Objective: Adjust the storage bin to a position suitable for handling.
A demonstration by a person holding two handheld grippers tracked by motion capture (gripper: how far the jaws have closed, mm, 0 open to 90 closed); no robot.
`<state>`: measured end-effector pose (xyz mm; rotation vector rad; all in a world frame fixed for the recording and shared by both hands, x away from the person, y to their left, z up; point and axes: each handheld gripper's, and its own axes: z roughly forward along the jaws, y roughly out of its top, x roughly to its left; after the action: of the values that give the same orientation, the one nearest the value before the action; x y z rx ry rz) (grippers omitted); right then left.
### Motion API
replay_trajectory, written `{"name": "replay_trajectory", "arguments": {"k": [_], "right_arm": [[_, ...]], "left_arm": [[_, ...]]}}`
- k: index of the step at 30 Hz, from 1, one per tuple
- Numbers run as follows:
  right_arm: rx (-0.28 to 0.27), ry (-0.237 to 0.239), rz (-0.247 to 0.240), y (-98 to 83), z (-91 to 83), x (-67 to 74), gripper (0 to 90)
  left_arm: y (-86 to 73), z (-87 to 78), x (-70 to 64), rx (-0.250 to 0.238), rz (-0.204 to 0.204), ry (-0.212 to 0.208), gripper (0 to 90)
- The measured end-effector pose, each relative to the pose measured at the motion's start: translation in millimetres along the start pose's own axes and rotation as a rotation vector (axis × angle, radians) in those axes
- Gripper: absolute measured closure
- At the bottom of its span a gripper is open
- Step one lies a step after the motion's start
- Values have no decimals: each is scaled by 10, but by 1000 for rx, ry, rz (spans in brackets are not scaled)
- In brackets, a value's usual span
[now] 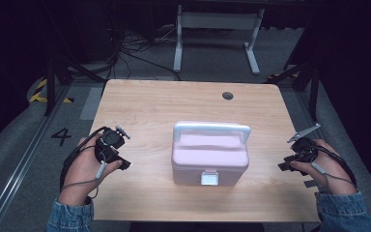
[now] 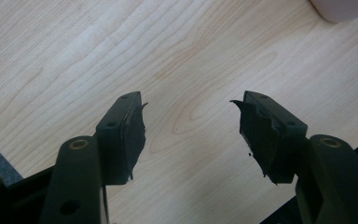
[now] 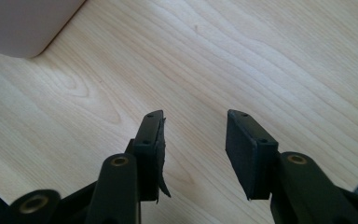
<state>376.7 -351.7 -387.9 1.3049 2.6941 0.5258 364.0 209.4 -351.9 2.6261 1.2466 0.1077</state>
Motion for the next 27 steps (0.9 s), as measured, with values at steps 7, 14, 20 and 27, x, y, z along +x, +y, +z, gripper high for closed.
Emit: {"name": "replay_trajectory", "arguments": {"k": [7, 14, 20, 27], "right_arm": [[-25, -19, -8, -19, -33, 17, 612], [-17, -21, 3, -75, -23, 25, 606], [-31, -32, 7, -124, -52, 21, 604], [-44, -32, 13, -185, -90, 31, 605]], "left_arm": [[135, -131, -86, -70, 26, -16, 409], [305, -229, -247, -106, 100, -36, 404], [387, -295, -363, -137, 144, -54, 418], [534, -342, -498, -224, 189, -106, 445]]}}
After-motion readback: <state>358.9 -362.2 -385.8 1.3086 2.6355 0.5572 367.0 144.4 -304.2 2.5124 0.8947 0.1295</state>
